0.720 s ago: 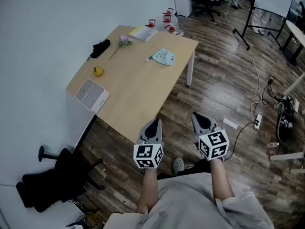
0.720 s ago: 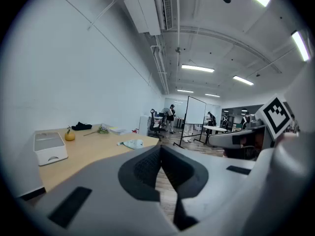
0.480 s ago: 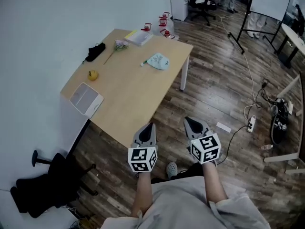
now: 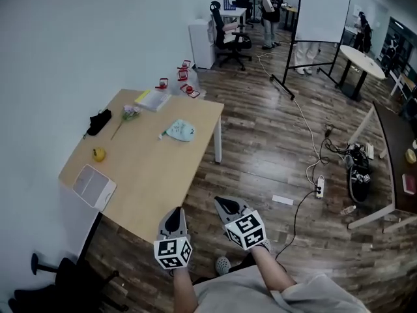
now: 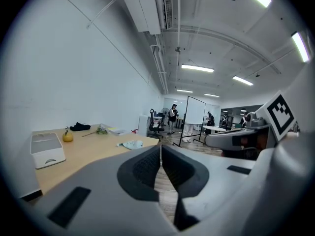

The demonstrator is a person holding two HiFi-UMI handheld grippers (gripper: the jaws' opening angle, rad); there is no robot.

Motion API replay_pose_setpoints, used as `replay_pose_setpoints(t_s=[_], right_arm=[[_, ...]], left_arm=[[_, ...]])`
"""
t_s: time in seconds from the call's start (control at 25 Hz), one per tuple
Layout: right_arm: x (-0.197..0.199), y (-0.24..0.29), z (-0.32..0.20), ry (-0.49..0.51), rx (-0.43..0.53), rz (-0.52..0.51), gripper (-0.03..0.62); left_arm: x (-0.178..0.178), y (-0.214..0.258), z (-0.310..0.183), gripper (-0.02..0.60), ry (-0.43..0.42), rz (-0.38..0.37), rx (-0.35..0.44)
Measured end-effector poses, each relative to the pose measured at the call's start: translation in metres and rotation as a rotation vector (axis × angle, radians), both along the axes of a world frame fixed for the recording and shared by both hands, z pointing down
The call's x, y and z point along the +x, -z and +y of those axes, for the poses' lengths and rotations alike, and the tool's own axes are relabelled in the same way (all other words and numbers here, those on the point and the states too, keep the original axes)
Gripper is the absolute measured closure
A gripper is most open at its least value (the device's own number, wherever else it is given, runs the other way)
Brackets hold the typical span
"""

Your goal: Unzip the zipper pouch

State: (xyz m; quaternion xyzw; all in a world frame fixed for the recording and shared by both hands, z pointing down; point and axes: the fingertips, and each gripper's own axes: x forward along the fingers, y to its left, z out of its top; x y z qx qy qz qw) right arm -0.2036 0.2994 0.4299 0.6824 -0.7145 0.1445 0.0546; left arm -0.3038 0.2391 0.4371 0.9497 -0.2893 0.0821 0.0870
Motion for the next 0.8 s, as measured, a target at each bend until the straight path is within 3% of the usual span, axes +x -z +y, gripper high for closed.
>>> replay_pose_setpoints(t_s=[0.08,0.16,0.28,0.36,0.8], right_arm=[[-0.001,0.0,0.0,0.006,-0.003,0.004,0.578],[-0.004,-0.001,-0.001,0.022,-0.013,0.006,0.519],[-0.009,0.001,-0.007,0.038,-0.013,-0.012,0.488],[-0.011,0.002,-0.01,0.049,-0.019,-0.016,0.456],[-0.012,-0.011,-0.018,0.05,-0.046,-0.038,0.441]], left_arm=[[0.004,0.001,0.001,0.555,-0.015,0.001,-0.001],[0.004,0.003,0.001,0.551,-0.022,-0.003,0.002],[0.001,0.004,-0.003,0.467,-0.022,-0.013,0.005],[0.0,0.004,-0.008,0.452,-0.019,-0.013,0.003],[-0.014,-0.009,-0.015,0.451,0.003,-0.016,-0.028]])
